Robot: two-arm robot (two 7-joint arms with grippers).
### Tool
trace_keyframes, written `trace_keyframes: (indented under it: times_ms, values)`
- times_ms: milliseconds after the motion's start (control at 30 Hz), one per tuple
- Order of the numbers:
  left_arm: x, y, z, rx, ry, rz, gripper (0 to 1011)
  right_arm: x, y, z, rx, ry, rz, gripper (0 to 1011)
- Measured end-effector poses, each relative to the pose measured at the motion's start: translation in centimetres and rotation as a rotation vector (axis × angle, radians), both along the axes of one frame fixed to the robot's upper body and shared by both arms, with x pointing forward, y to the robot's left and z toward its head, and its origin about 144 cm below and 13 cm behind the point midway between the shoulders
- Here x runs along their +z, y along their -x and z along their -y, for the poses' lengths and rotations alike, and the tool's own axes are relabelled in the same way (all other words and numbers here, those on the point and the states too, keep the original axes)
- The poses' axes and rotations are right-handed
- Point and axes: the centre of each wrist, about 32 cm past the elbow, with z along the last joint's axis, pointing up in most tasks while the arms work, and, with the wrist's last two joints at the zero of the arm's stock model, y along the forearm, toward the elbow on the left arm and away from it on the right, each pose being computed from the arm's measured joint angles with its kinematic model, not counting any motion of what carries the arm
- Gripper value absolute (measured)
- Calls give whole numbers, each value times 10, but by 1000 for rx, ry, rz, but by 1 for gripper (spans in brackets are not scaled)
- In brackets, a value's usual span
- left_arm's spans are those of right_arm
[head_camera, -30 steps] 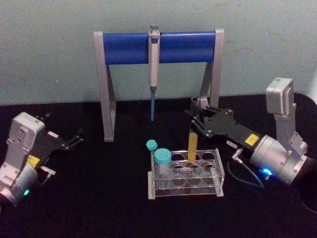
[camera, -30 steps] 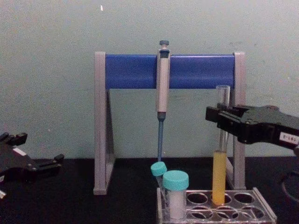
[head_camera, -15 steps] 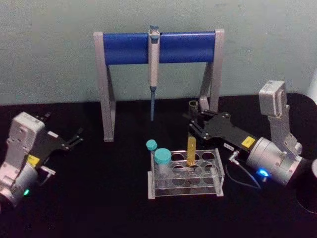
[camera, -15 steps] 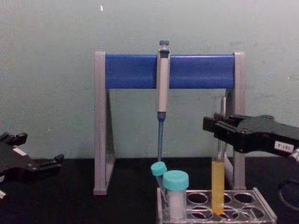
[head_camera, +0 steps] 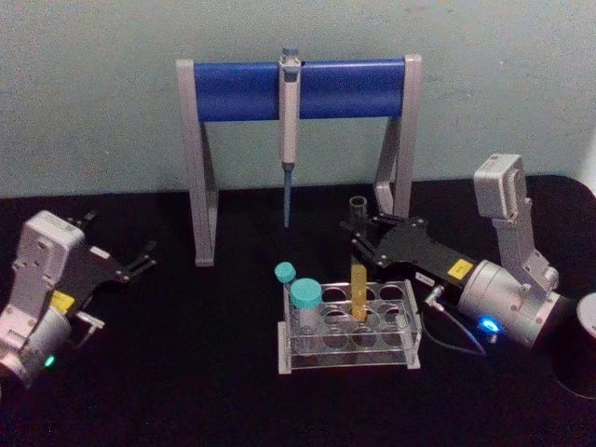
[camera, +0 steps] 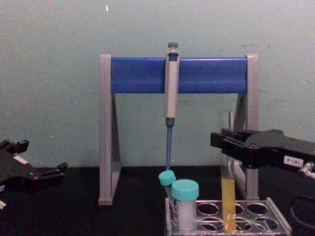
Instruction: Pick up the test tube from the test tube rack, shake it, then place it back into the test tube rack.
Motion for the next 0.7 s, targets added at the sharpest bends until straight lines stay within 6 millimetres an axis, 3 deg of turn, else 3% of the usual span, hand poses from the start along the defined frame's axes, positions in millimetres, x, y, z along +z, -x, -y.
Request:
trace_keyframes:
  times_ms: [700]
  values:
    - [0,0,0,0,0,0,1001,-7,-6,-4,-2,16,-46,239]
